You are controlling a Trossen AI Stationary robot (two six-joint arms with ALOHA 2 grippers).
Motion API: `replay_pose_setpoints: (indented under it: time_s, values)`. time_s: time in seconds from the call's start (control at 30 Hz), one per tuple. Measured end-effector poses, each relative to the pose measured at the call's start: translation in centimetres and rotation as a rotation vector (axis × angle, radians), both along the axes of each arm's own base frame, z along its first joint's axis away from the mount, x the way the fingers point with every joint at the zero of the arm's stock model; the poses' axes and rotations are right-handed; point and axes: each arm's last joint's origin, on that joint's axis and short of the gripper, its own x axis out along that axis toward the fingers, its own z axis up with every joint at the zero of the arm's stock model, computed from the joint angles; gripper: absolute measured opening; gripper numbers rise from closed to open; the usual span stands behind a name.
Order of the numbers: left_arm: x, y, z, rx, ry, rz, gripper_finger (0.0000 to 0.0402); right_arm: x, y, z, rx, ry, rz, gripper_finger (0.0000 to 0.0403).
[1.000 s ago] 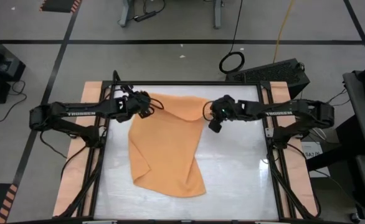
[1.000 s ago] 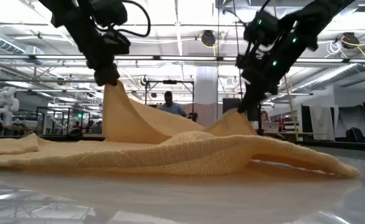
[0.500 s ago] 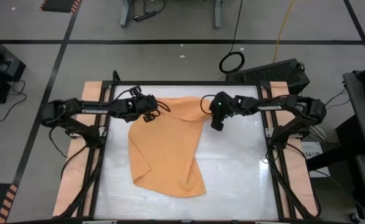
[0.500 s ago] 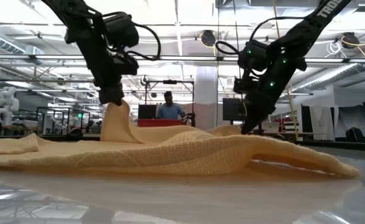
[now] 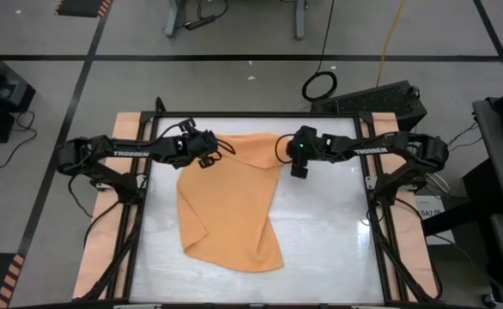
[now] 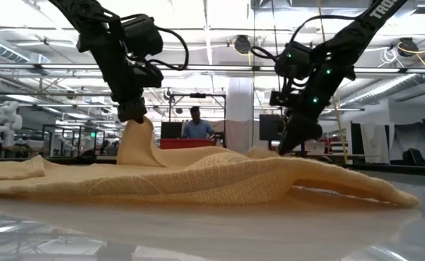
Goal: Roll towel
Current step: Roll the yellow towel
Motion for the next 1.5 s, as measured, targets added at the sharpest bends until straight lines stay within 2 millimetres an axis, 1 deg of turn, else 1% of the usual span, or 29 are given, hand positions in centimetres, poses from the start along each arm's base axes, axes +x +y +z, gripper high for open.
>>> replay_pose_setpoints:
  time_s: [0.1,0.2,0.3,0.4,0.47,0.53,0.6,0.67,0.9,1.03,1.13,1.2,1.27,1.4,1.47,1.5]
  values:
    - [0.0,0.0,0.0,0.0,0.0,0.0,0.001,0.3,-0.1,0.3,-0.015,-0.04,-0.003,0.0117]
    - [0.0,0.0,0.0,-0.011,-0.003,-0.008,0.001,0.7,-0.4,0.6,-0.051,-0.078,0.053,0.0116]
    - [0.1,-0.1,0.0,-0.021,-0.007,-0.017,0.001,0.8,-1.3,1.1,-0.077,-0.143,0.045,0.0137]
    - [0.1,-0.3,0.0,-0.021,-0.001,-0.031,0.001,0.4,-3.3,1.8,0.014,-0.204,-0.051,0.0163]
    - [0.3,-0.6,-0.1,-0.032,0.012,-0.07,0.001,0.0,-4.5,2.0,0.086,-0.194,-0.115,0.0177]
    - [0.5,-1.1,-0.1,-0.035,0.015,-0.107,0.001,-0.3,-5.0,1.9,0.16,-0.165,-0.148,0.0187]
    - [0.7,-1.4,0.0,-0.032,0.004,-0.127,0.001,-0.5,-5.1,1.6,0.21,-0.149,-0.143,0.0194]
    - [0.9,-1.7,0.0,-0.031,0.003,-0.139,0.001,-0.4,-5.2,1.4,0.224,-0.153,-0.14,0.0198]
    - [1.2,-2.2,0.2,-0.023,-0.016,-0.165,0.001,0.5,-5.7,-1.2,0.295,-0.08,-0.193,0.0198]
    - [1.2,-2.2,0.1,-0.024,-0.015,-0.164,0.001,1.2,-6.2,-2.0,0.288,-0.05,-0.214,0.0198]
    - [1.2,-2.2,0.1,-0.024,-0.015,-0.164,0.001,1.7,-6.5,-2.4,0.29,-0.026,-0.196,0.0195]
    - [1.2,-2.2,0.1,-0.024,-0.014,-0.164,0.001,2.0,-6.6,-2.7,0.299,-0.015,-0.168,0.0181]
    - [1.2,-2.2,0.1,-0.024,-0.014,-0.164,0.001,2.1,-6.7,-2.8,0.301,-0.009,-0.16,0.0153]
    - [1.2,-2.2,0.1,-0.025,-0.015,-0.163,0.001,2.1,-6.6,-2.4,0.295,-0.012,-0.157,0.0067]
    - [1.2,-2.2,0.1,-0.025,-0.014,-0.163,0.001,1.9,-6.5,-1.8,0.293,-0.016,-0.156,0.0024]
    - [1.2,-2.2,0.1,-0.025,-0.015,-0.163,0.001,1.8,-6.3,-1.4,0.291,-0.016,-0.15,0.0013]
